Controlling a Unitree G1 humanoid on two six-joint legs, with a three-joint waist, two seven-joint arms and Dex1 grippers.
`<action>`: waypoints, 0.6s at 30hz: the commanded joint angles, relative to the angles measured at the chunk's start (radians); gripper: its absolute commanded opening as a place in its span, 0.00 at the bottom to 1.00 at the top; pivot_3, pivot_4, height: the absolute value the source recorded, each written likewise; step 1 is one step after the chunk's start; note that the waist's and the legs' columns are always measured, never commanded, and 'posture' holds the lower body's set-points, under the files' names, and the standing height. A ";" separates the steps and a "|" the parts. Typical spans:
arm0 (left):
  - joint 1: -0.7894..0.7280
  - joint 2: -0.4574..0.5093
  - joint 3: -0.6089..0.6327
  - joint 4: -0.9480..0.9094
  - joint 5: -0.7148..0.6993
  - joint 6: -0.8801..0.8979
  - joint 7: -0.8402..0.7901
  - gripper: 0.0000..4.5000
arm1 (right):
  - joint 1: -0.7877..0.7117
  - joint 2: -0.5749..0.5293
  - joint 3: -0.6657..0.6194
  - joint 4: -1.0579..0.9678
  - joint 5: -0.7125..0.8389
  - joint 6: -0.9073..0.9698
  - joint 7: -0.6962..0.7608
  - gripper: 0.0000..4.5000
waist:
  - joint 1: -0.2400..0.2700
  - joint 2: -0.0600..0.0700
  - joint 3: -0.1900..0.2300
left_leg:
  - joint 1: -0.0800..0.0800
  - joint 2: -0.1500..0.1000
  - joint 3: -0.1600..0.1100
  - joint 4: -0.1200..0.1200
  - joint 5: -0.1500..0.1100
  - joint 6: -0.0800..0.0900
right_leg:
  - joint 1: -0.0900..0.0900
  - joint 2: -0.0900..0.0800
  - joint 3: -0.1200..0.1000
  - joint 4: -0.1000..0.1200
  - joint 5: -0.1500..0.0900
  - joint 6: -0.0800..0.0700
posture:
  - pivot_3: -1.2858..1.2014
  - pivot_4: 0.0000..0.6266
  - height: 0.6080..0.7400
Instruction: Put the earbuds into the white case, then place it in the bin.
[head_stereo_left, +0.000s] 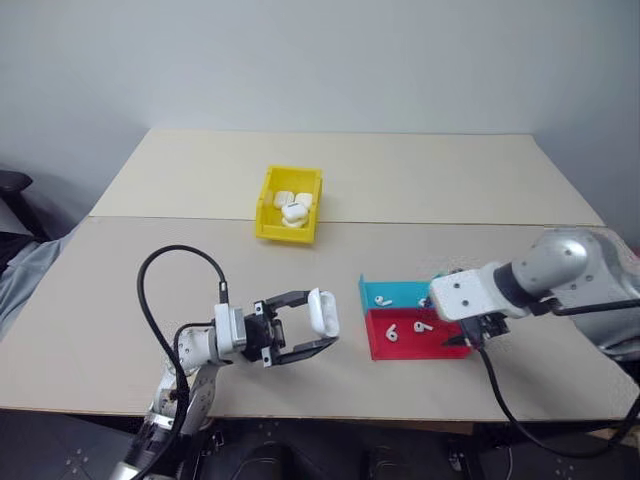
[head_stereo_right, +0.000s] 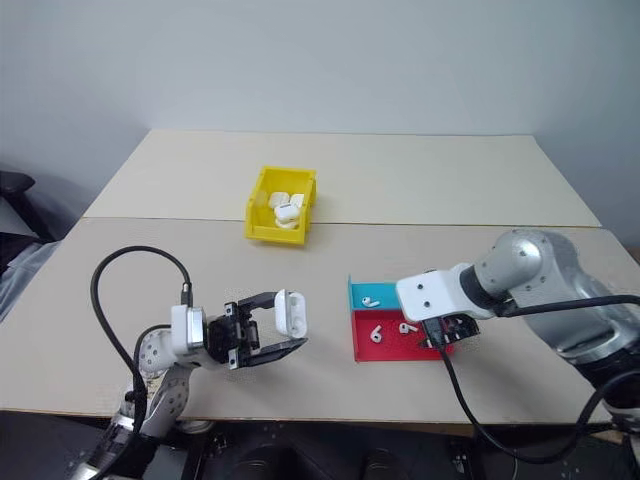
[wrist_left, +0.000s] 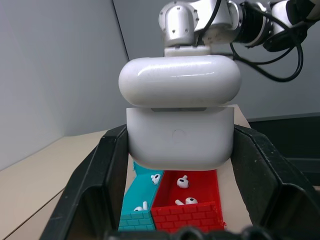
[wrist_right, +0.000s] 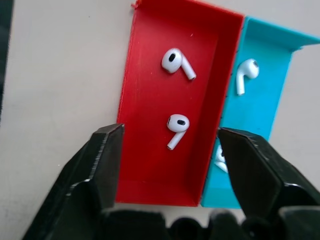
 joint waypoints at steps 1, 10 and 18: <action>0.022 0.003 0.023 -0.071 0.029 0.008 0.045 0.61 | -0.021 0.031 0.018 0.007 -0.053 0.055 -0.010 0.80 | 0.000 0.000 0.000 | 0.000 0.000 0.000 0.000 0.000 0.000 | 0.000 0.000 0.000 0.000 0.000 0.000 | 0.52 0.24 1.00; 0.051 0.025 0.038 -0.108 0.060 0.038 0.082 0.61 | -0.001 0.093 0.046 0.022 -0.128 0.115 -0.041 0.60 | 0.000 0.000 0.000 | 0.000 0.000 0.000 0.000 0.000 0.000 | 0.000 0.000 0.000 0.001 0.000 0.000 | 0.52 0.24 1.00; 0.031 0.012 0.037 -0.094 0.076 0.034 0.099 0.61 | 0.025 0.114 0.071 -0.018 -0.195 0.151 -0.071 0.60 | 0.000 0.000 0.000 | 0.000 0.000 0.000 0.000 0.000 0.000 | 0.000 0.000 0.000 0.001 0.000 0.000 | 0.52 0.24 1.00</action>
